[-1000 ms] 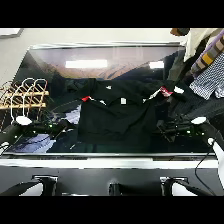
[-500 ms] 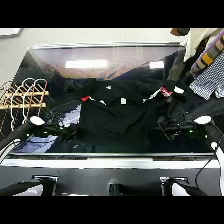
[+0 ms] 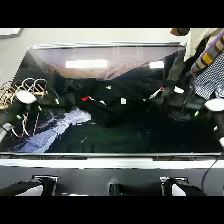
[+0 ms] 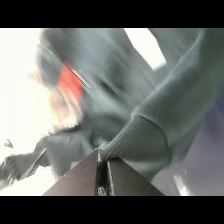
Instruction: Fold the clothes and pants, and hang the long-sleeved shirts on hangers.
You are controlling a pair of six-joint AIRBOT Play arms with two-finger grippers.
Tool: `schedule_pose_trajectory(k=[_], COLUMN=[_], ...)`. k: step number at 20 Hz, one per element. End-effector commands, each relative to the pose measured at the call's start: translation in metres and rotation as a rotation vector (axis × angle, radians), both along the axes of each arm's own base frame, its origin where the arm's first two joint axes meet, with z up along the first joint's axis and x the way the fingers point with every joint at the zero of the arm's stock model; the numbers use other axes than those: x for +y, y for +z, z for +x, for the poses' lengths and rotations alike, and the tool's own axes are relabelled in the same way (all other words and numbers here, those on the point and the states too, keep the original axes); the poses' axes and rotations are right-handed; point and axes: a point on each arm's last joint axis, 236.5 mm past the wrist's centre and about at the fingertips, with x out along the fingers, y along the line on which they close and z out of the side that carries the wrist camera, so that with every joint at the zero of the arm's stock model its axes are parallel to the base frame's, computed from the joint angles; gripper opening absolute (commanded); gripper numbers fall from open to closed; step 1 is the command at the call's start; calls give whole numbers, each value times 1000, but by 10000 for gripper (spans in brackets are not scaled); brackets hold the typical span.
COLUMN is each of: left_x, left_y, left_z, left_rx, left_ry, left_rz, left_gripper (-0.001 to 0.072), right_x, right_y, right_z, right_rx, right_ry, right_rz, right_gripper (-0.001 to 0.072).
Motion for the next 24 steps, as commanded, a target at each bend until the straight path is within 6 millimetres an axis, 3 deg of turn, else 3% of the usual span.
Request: schedule_pose_trajectory(k=[1, 3, 5, 7, 9, 11, 13, 15, 17, 19, 22, 24], left_x=[17, 41, 64, 77, 82, 91, 105, 121, 127, 124, 116, 106], left_y=[185, 298, 390, 452, 481, 489, 492, 496, 496, 485, 437, 377], left_z=[43, 32, -4, -60, -118, -162, -192, -208, -207, -182, -110, -41], left_rx=[-423, -664, -867, -1032, -1116, -1145, -1154, -1155, -1146, -1101, -934, -780], left_ry=[70, 170, 269, 323, 341, 374, 432, 503, 534, 525, 485, 426], left_rz=[49, 96, 117, 95, 62, 43, 37, 34, 32, 45, 119, 207], left_gripper=[33, 33, 34, 34, 34, 34, 35, 35, 35, 35, 36, 36], right_x=[-17, -22, -26, -30, -31, -35, -41, -50, -61, -68, -80, -86], right_y=[179, 283, 373, 439, 471, 477, 480, 484, 482, 472, 425, 371], right_z=[27, 1, -51, -117, -180, -228, -262, -278, -268, -230, -134, -59], right_rx=[-414, -649, -868, -1033, -1119, -1142, -1155, -1167, -1138, -1069, -866, -685], right_ry=[-77, -103, -165, -257, -337, -394, -454, -511, -553, -541, -477, -408], right_rz=[-105, -227, -335, -390, -386, -414, -428, -443, -450, -454, -467, -470], right_gripper=[46, 47, 47, 48, 48, 48, 48, 48, 48, 48, 49, 50])
